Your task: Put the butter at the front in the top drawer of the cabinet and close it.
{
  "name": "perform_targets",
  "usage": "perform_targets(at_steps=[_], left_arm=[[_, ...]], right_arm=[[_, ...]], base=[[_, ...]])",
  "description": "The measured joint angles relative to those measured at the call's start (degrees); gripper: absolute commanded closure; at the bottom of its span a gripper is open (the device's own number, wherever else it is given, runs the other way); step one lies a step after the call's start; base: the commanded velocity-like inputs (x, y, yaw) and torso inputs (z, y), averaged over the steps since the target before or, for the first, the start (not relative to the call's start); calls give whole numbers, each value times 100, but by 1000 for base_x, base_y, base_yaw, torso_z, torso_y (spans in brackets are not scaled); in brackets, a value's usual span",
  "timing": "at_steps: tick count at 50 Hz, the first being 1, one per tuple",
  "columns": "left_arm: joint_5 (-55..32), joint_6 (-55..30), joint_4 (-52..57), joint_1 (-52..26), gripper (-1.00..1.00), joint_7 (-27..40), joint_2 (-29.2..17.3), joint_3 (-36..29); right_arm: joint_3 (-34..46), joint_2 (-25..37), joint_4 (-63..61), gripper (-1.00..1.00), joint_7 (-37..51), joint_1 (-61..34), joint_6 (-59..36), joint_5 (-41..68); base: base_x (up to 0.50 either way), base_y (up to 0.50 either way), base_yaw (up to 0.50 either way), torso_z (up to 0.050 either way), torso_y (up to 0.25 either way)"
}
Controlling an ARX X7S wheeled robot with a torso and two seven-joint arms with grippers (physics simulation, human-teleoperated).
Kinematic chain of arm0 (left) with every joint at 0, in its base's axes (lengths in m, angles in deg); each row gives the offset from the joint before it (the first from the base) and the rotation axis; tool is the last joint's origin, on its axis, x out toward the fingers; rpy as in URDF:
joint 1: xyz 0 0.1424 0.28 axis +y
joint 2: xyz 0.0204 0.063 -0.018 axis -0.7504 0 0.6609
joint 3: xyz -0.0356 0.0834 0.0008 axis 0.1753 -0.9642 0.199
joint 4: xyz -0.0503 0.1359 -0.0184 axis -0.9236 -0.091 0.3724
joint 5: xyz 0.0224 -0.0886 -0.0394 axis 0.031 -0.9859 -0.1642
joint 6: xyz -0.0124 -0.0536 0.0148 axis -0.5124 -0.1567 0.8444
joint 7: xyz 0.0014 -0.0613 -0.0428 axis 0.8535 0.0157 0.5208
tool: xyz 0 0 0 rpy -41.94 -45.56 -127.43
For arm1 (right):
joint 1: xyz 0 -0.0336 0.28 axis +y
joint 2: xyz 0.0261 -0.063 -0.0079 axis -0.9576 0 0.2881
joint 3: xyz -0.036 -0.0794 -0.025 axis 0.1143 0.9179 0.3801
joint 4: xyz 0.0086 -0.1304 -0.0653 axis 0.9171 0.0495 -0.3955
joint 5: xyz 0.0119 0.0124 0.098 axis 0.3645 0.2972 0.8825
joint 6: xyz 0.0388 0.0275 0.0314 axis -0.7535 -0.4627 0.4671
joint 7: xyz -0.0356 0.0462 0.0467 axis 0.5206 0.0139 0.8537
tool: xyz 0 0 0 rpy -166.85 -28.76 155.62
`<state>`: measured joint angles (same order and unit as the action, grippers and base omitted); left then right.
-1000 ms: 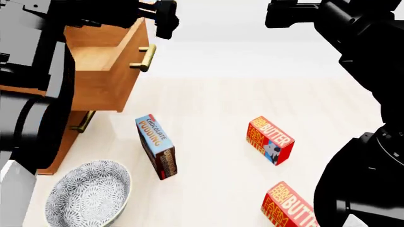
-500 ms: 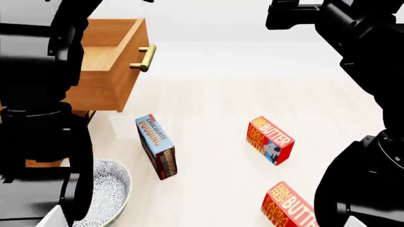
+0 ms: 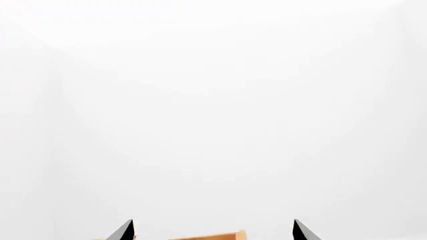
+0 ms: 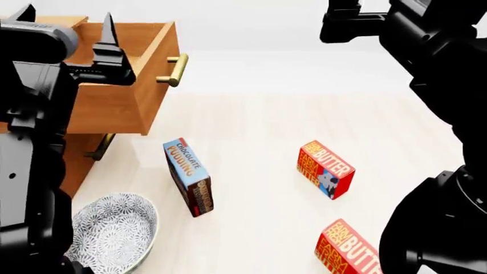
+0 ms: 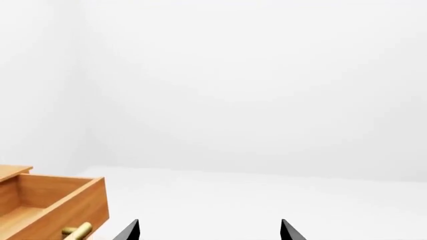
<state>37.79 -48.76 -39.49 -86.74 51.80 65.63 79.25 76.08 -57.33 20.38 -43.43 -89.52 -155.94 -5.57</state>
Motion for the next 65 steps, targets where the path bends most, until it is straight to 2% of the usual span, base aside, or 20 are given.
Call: perform_targets(at_steps=[8,19,28,41,59,65], left_arm=[[-4,964,284,806,-100,104,-34,371],[-278,2613,139,1809,-100,171,10,967],[-449,3309,24,2603,-100,67,8,1241],[-538,3193,-150,3441,-100,-165,-53,1168],[-529,2167,78,3792,-100,-260,-204,827],[-582,2050,95,3908,-100,-312,-241,787]], right_arm=[[17,4,-3,-100,22,73,57,35],[60,-2,5,-100,58,116,87,86],[121,-6,25,-100,97,112,93,122],[147,7,-42,-100,160,150,63,187],[2,137,-445,-100,236,206,-164,362],[-168,412,-698,-100,668,234,-329,992]], base=[[0,0,0,0,0],[0,0,0,0,0],[0,0,0,0,0],[0,0,0,0,0],[0,0,0,0,0],[0,0,0,0,0]])
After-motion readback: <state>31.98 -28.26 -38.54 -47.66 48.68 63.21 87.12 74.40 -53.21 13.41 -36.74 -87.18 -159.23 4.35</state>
